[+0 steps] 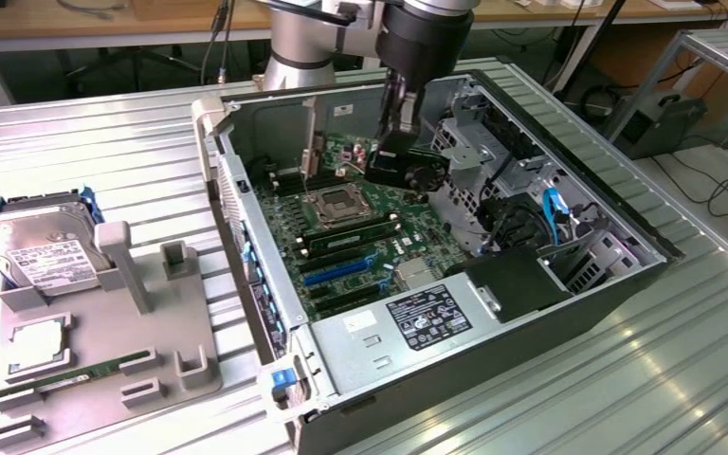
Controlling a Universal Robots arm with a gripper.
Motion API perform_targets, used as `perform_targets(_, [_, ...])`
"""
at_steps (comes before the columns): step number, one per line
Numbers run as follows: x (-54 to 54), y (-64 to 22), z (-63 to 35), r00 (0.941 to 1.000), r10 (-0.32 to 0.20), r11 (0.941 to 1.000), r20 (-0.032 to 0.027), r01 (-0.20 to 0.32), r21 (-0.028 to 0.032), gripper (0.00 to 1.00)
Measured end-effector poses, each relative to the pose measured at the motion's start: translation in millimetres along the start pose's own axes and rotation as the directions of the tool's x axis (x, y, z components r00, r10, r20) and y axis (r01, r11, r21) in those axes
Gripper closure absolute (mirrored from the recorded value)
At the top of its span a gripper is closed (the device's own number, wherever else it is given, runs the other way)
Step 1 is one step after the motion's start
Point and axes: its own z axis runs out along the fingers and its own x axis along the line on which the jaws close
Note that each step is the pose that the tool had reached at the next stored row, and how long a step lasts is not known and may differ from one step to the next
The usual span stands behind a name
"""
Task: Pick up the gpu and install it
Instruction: 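Insert the gpu into the slot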
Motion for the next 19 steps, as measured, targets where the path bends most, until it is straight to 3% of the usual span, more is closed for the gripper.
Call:
perform_targets(10, [0.0,0.0,0.0,0.9976,-0.070,0.9976,-0.0029,0.070,-0.0018,0.74])
perform_targets(19, [0.0,0.0,0.0,0.9911,-0.133,0.9911,-0.0056,0.133,-0.0037,0.74])
